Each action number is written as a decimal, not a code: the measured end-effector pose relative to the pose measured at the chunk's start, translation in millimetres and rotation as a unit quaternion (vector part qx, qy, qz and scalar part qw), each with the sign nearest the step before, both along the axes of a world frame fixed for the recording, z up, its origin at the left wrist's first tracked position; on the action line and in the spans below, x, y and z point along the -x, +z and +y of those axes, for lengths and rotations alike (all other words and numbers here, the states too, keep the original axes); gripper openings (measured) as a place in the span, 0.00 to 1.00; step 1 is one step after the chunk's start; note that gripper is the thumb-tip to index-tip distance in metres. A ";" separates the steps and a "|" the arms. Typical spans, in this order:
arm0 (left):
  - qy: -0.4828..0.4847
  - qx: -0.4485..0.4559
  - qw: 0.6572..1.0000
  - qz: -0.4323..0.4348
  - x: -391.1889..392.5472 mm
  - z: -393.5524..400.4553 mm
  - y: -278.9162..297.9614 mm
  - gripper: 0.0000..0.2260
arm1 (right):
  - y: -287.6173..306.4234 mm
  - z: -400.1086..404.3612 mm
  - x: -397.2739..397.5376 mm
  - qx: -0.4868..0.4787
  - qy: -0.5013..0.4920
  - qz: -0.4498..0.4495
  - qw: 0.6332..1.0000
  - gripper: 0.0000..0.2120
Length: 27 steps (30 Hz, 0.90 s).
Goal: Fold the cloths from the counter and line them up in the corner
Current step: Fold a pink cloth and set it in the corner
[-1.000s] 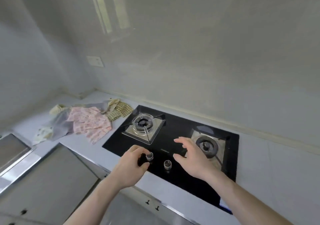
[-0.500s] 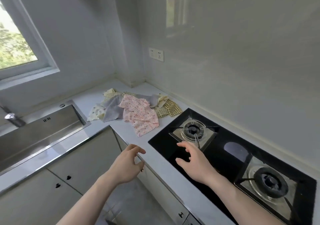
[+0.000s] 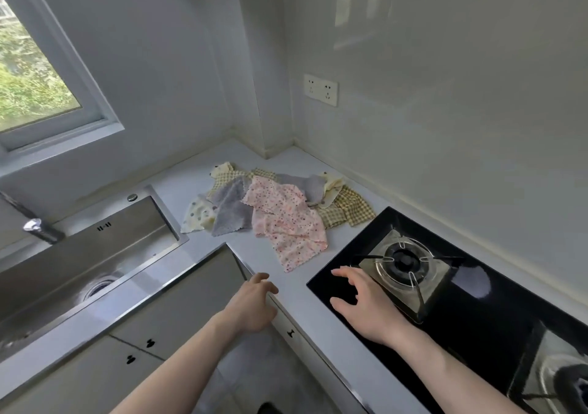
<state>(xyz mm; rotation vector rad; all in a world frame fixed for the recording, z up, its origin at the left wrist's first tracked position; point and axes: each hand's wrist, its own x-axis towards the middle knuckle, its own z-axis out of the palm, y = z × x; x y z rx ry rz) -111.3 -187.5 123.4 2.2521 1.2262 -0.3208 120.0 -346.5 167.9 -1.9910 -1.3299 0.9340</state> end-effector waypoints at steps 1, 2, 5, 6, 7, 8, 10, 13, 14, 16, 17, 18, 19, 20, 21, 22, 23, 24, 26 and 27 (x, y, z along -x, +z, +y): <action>-0.013 0.005 1.000 0.013 -6.0 12.1 -5.5 0.24 | -1.2 6.5 0.0 0.006 -0.003 -0.002 1.000 0.25; -0.029 0.009 0.999 0.027 -12.3 24.4 -10.8 0.25 | -2.5 12.5 0.0 0.012 -0.009 -0.004 1.000 0.25; -0.094 0.009 0.993 0.076 -29.9 63.2 -29.2 0.27 | -7.9 29.4 4.7 0.019 -0.046 -0.005 0.999 0.25; -0.118 0.005 0.989 0.092 -34.4 76.8 -35.8 0.27 | -10.3 34.2 7.5 0.022 -0.063 -0.004 0.998 0.25; -0.142 0.001 0.984 0.107 -38.4 90.4 -42.4 0.27 | -12.7 38.8 11.2 0.024 -0.080 -0.002 0.996 0.25; -0.167 -0.006 0.979 0.117 -42.2 103.3 -48.3 0.26 | -15.1 43.3 15.7 0.027 -0.097 0.002 0.995 0.25; -0.216 -0.024 0.968 0.128 -48.3 128.0 -58.7 0.23 | -18.7 54.8 26.3 0.034 -0.127 0.003 0.991 0.24; -0.280 -0.029 0.946 0.161 -52.1 158.5 -75.0 0.23 | -21.1 73.6 42.7 0.051 -0.157 -0.008 0.986 0.23; -0.297 -0.031 0.940 0.167 -52.1 166.6 -80.9 0.25 | -21.2 78.6 48.6 0.056 -0.162 -0.012 0.985 0.23; -0.314 -0.029 0.934 0.166 -52.1 178.8 -89.4 0.30 | -19.8 86.4 59.3 0.063 -0.171 -0.017 0.983 0.23; -0.318 -0.027 0.934 0.162 -52.3 184.0 -91.9 0.32 | -18.7 89.2 64.0 0.066 -0.176 -0.017 0.982 0.23; -0.319 -0.025 0.934 0.157 -52.8 188.6 -93.4 0.34 | -17.7 91.3 68.1 0.069 -0.184 -0.016 0.980 0.23; -0.318 -0.024 0.937 0.144 -53.4 192.7 -93.8 0.34 | -16.3 92.8 71.5 0.070 -0.192 -0.016 0.979 0.23; -0.312 -0.026 0.942 0.119 -54.6 196.3 -92.6 0.33 | -14.5 94.1 74.0 0.070 -0.201 -0.017 0.977 0.23; -0.300 -0.031 0.950 0.077 -55.6 199.4 -90.3 0.31 | -12.8 95.0 76.1 0.068 -0.209 -0.018 0.975 0.23; -0.283 -0.039 0.958 0.018 -57.1 202.0 -85.5 0.29 | -10.8 95.8 77.8 0.064 -0.218 -0.020 0.974 0.22; -0.260 -0.053 0.963 -0.050 -59.5 204.9 -78.4 0.25 | -8.8 96.6 78.8 0.057 -0.230 -0.019 0.971 0.22; -0.234 -0.072 0.962 -0.121 -61.0 206.8 -67.8 0.20 | -6.4 98.1 79.8 0.050 -0.243 -0.016 0.969 0.21; -0.173 -0.087 0.947 -0.256 -64.0 209.8 -40.0 0.11 | -0.9 103.0 81.3 0.034 -0.266 -0.008 0.963 0.20; -0.154 -0.081 0.936 -0.305 -65.5 210.9 -24.8 0.08 | 1.4 106.4 81.6 0.025 -0.274 -0.008 0.961 0.20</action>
